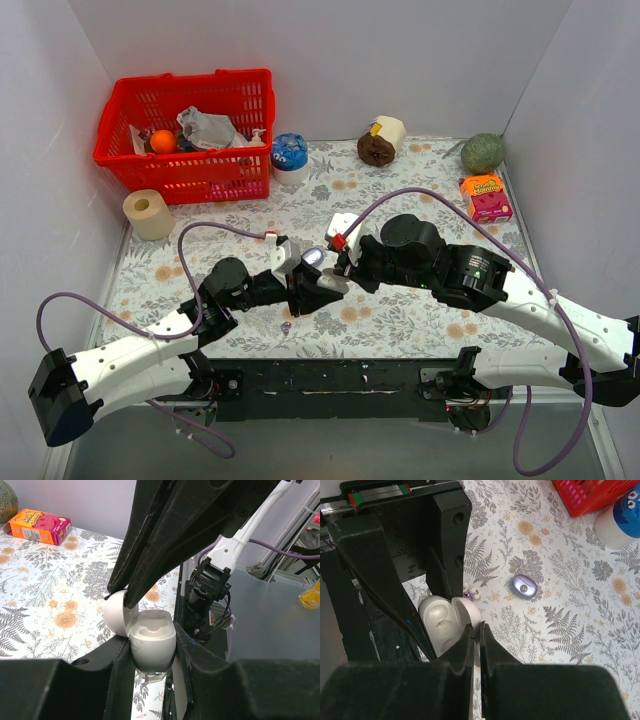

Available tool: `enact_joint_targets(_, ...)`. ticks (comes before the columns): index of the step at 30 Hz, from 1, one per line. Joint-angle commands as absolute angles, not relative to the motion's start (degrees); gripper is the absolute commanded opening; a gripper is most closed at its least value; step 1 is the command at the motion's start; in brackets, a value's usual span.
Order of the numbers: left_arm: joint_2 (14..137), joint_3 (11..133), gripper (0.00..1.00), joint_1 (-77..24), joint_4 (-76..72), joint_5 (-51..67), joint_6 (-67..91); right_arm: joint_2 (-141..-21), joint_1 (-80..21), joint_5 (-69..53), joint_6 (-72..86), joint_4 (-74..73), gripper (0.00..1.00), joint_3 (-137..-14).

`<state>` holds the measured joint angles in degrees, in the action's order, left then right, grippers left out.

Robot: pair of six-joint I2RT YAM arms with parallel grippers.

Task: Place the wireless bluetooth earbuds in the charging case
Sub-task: Adjust the charging case, then pick up the earbud from the center of the board.

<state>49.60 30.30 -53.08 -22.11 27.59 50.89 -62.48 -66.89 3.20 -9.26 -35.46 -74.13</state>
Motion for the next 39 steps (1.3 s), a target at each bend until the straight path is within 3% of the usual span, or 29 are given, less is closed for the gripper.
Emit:
enact_joint_targets(1, 47.99, 28.92, 0.00, -53.00, -24.78, 26.37, 50.62, -61.88, -67.24, 2.55, -8.26, -32.78, 0.01, -73.65)
enact_joint_targets(5, 47.02, 27.78, 0.00, -53.00, -25.31, 24.70, 51.06, -61.53, -67.15, 4.03, -6.77, -31.91, 0.03, -73.39)
enact_joint_targets(6, 46.24, 27.43, 0.00, -53.00, -25.66, 23.91, 51.41, -61.44, -67.15, 4.22, -5.29, -30.95, 0.27, -73.48)
enact_joint_targets(7, 45.80, 26.64, 0.00, -53.00, -25.75, 22.60, 51.59, -61.26, -67.15, 4.74, -4.58, -30.24, 0.36, -73.65)
enact_joint_targets(9, 43.70, 25.76, 0.00, -53.00, -25.66, 20.58, 52.38, -60.65, -66.97, 6.94, -1.69, -28.58, 0.52, -74.44)
enact_joint_targets(11, 41.67, 24.18, 0.00, -53.00, -25.40, 17.16, 53.08, -59.95, -65.93, 8.25, -0.36, -27.78, 0.57, -75.32)
enact_joint_targets(17, 29.02, 19.00, 0.00, -53.00, -24.35, 7.58, 54.75, -56.69, -58.91, 9.06, 8.51, -22.94, 0.58, -69.80)
enact_joint_targets(27, 17.40, 19.94, 0.00, -53.00, -14.51, 5.80, 55.72, -64.76, -56.16, 0.44, 14.76, -11.52, 0.35, -47.02)
enact_joint_targets(34, 14.07, 21.62, 0.00, -53.00, -8.71, 4.49, 55.63, -76.88, -60.29, -3.43, 13.88, -8.53, 0.45, -50.09)
enact_joint_targets(39, 11.25, 21.62, 0.00, -53.00, -6.16, 2.81, 56.25, -83.66, -61.08, -4.39, 15.73, -6.07, 0.45, -54.31)
